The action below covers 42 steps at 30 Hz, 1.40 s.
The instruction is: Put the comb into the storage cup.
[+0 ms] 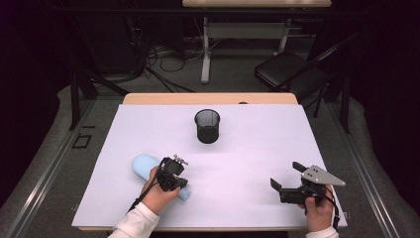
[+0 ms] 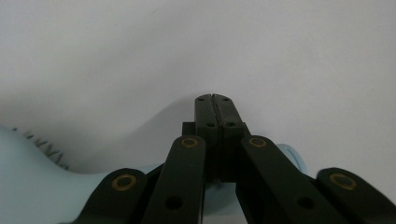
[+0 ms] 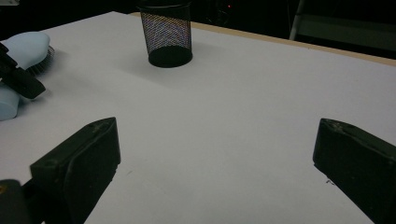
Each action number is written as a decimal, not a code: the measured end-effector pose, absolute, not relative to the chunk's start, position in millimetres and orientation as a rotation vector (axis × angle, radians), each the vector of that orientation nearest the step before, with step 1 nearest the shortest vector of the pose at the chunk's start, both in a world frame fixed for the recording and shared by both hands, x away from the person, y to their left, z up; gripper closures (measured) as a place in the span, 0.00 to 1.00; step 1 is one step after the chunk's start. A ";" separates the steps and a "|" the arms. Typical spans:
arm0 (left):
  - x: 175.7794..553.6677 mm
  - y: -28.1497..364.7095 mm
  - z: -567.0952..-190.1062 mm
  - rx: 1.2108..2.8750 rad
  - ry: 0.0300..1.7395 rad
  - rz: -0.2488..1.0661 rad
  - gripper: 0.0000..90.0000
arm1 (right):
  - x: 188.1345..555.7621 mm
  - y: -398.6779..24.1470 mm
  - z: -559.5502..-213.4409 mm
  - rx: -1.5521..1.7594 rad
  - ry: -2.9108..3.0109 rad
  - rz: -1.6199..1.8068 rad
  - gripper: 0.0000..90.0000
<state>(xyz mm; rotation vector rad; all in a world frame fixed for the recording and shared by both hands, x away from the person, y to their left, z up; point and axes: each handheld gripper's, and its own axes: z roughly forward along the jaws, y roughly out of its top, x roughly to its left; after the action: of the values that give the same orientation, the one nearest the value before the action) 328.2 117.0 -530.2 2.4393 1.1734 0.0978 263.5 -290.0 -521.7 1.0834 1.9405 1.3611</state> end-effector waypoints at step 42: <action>299.8 195.3 -533.5 2.388 1.365 0.154 1.00 | 262.3 -290.4 -521.2 1.088 1.942 1.354 0.00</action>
<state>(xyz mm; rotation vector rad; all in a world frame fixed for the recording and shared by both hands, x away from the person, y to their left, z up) 299.8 195.3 -533.5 2.3876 1.3651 0.1541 262.3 -290.4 -521.2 1.0878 1.9425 1.3538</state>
